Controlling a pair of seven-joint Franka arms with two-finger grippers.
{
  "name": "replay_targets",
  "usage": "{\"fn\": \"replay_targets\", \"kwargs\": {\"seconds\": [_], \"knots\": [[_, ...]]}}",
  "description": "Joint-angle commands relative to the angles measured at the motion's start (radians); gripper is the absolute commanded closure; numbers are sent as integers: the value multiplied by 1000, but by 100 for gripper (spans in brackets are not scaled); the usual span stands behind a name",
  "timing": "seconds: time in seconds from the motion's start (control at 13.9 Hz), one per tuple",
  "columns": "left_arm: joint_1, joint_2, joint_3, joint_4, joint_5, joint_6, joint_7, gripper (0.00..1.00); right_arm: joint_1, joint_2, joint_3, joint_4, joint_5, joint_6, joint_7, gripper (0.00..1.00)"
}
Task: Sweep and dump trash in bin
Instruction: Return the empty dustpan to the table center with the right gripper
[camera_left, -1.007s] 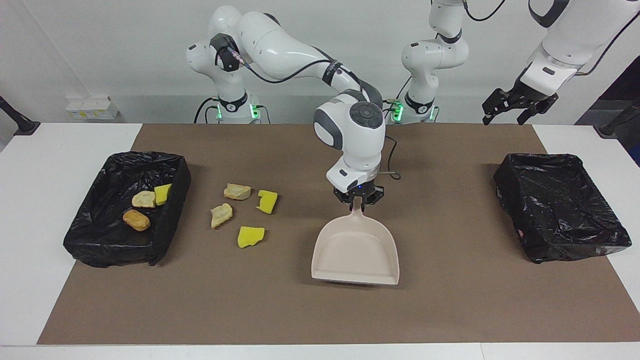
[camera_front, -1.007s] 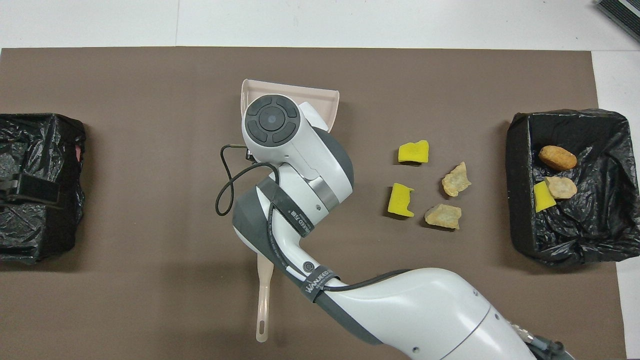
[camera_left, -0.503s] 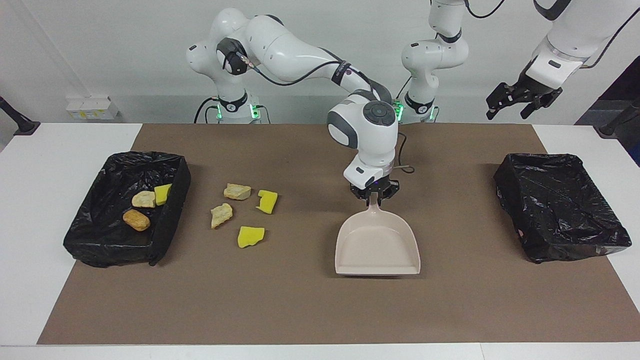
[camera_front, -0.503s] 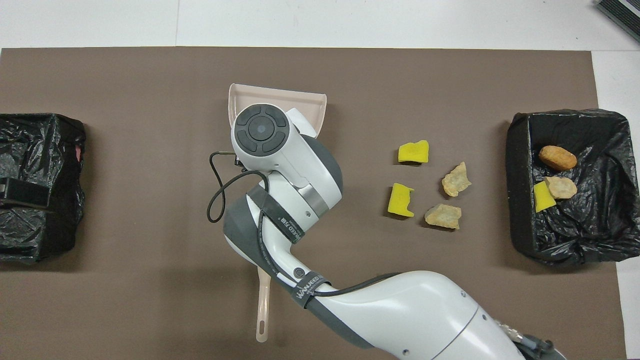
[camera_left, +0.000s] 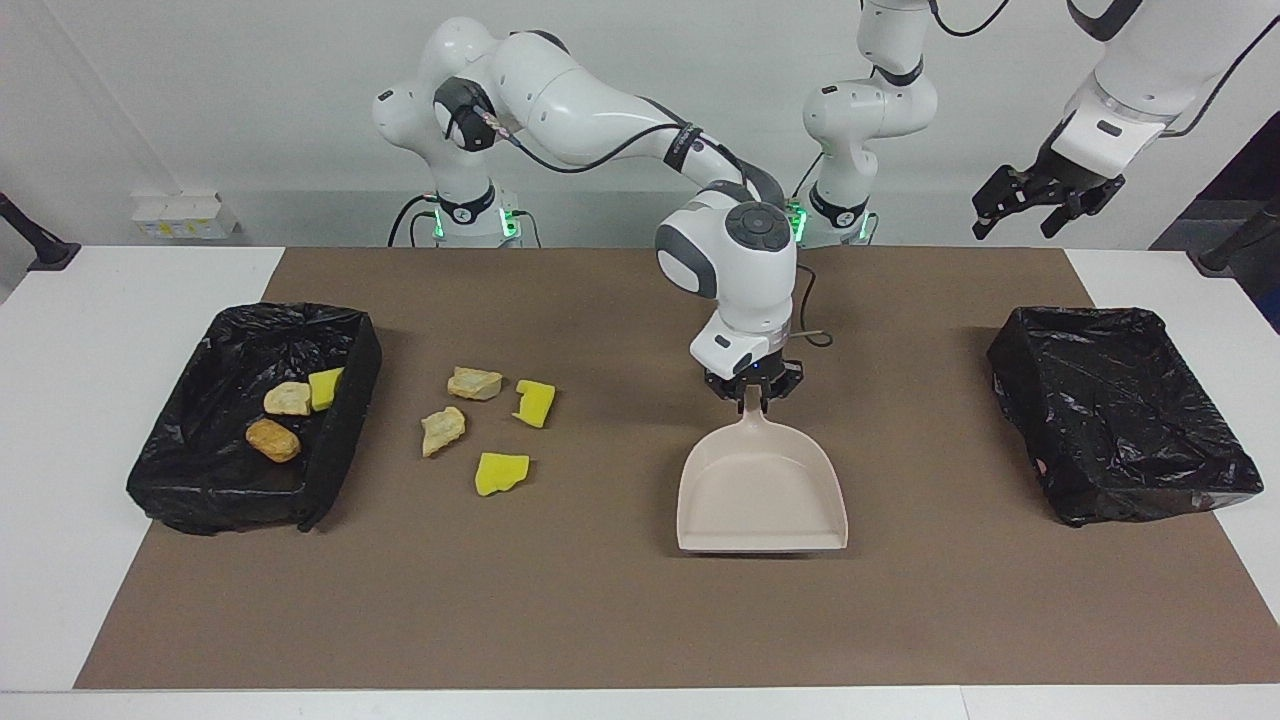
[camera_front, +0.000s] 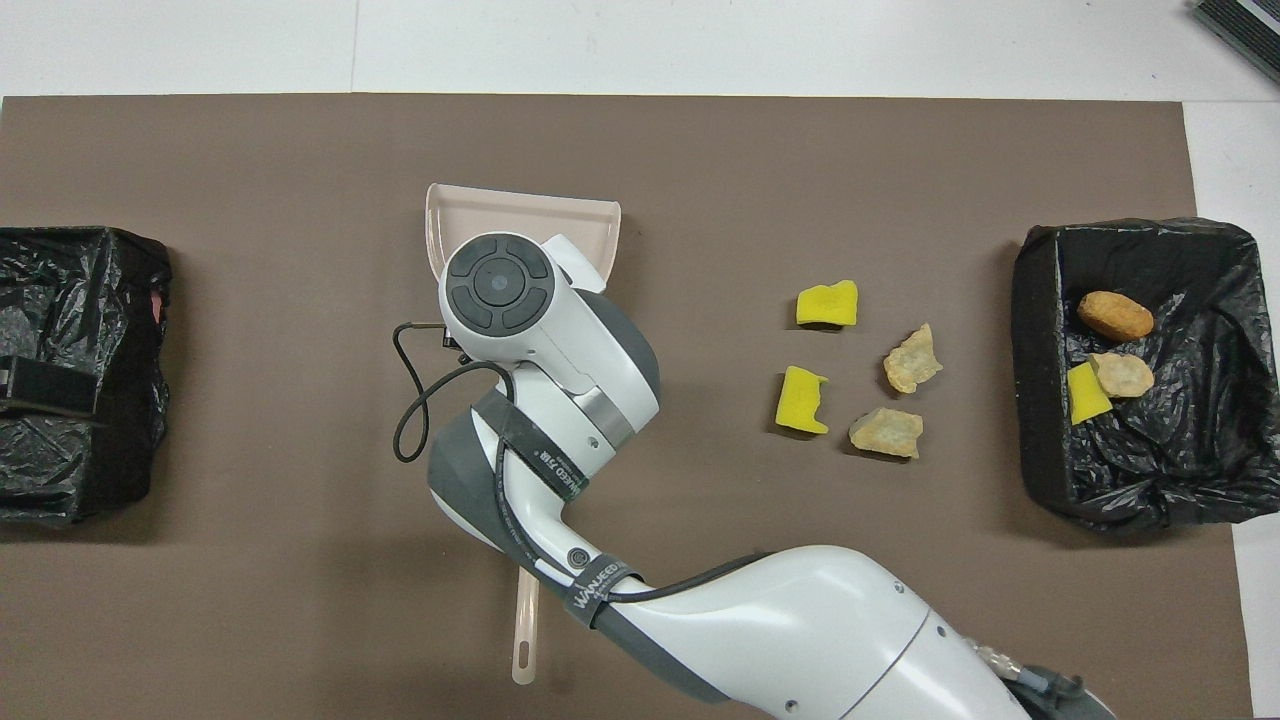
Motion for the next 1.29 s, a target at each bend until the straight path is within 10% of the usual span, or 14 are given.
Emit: {"fn": "replay_targets", "kwargs": {"seconds": [0.0, 0.5, 1.22], "knots": [[7, -5, -6, 6, 19, -20, 0, 0, -12, 10, 17, 16, 22, 17, -10, 59], [7, -5, -6, 6, 19, -20, 0, 0, -25, -57, 17, -8, 90, -12, 8, 38], [7, -5, -6, 6, 19, -20, 0, 0, 62, -488, 36, -508, 117, -128, 120, 16]]}}
